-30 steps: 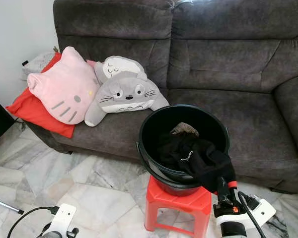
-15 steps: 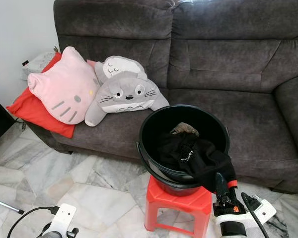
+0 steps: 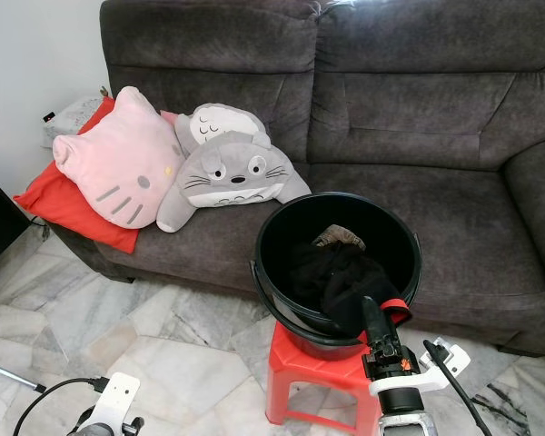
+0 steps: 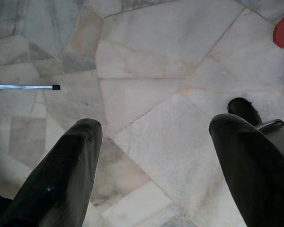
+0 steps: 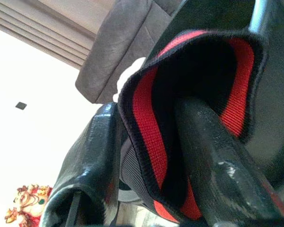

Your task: Hang hanger

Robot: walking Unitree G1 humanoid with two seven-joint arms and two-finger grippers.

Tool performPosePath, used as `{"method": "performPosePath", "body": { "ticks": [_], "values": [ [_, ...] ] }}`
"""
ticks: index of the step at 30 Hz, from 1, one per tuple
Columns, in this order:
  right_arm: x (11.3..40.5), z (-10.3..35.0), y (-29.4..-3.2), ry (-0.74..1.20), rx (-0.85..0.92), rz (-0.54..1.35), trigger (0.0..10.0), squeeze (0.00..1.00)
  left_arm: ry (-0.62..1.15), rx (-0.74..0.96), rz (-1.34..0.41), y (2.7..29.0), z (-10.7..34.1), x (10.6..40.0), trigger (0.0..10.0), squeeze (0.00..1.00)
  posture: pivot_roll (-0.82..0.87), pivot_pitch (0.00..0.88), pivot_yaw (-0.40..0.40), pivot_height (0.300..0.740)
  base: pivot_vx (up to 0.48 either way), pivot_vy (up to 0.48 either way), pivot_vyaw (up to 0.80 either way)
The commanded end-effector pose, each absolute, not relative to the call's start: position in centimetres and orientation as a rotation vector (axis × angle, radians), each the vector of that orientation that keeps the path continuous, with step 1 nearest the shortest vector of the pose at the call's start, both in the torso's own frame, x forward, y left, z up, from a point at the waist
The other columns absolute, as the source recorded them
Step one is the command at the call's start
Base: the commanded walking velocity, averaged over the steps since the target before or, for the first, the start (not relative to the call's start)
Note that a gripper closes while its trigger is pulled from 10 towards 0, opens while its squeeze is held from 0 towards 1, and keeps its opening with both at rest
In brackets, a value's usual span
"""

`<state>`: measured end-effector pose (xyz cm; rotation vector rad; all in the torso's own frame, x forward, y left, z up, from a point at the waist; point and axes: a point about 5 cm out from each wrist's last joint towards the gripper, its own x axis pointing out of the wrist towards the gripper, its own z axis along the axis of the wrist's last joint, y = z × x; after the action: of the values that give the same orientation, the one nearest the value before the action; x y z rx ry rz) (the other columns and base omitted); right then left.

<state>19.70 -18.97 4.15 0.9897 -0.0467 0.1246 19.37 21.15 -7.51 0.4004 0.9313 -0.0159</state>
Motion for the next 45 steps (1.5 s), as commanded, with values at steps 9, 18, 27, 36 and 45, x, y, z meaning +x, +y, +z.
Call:
{"method": "performPosePath", "body": {
  "ticks": [9, 18, 27, 36, 45],
  "values": [
    [19.8, 3.2, -19.0, -0.024, 0.985, 0.047, 10.0, 0.0, 0.932, 0.421, -0.016, 21.7, -7.4, 19.4, 10.0, 0.0, -0.28, 0.0, 0.129, 0.74, 0.0, 0.0, 0.0],
    [21.1, 4.9, -19.5, -0.099, 1.005, 0.056, 10.0, 0.0, 0.93, 0.422, -0.011, 21.7, -7.4, 19.4, 10.0, 0.0, -0.28, 0.0, 0.129, 0.74, 0.0, 0.0, 0.0],
    [22.3, 6.7, -21.0, -0.146, 0.971, -0.043, 10.0, 0.0, 0.93, 0.421, -0.011, 21.7, -7.4, 19.4, 10.0, 0.0, -0.28, 0.0, 0.133, 0.74, 0.0, 0.0, 0.0],
    [23.1, 7.1, -21.1, -0.068, 0.919, -0.069, 9.5, 0.0, 0.932, 0.414, -0.021, 21.7, -7.4, 19.4, 10.0, 0.0, -0.28, 0.0, 0.133, 0.74, 0.0, 0.0, 0.0],
    [23.5, 7.2, -20.5, -0.032, 0.915, -0.062, 0.0, 0.0, 0.937, 0.408, -0.024, 21.6, -7.4, 19.4, 10.0, 0.0, -0.28, 0.0, 0.132, 0.74, 0.0, 0.0, 0.0]
  ]
}}
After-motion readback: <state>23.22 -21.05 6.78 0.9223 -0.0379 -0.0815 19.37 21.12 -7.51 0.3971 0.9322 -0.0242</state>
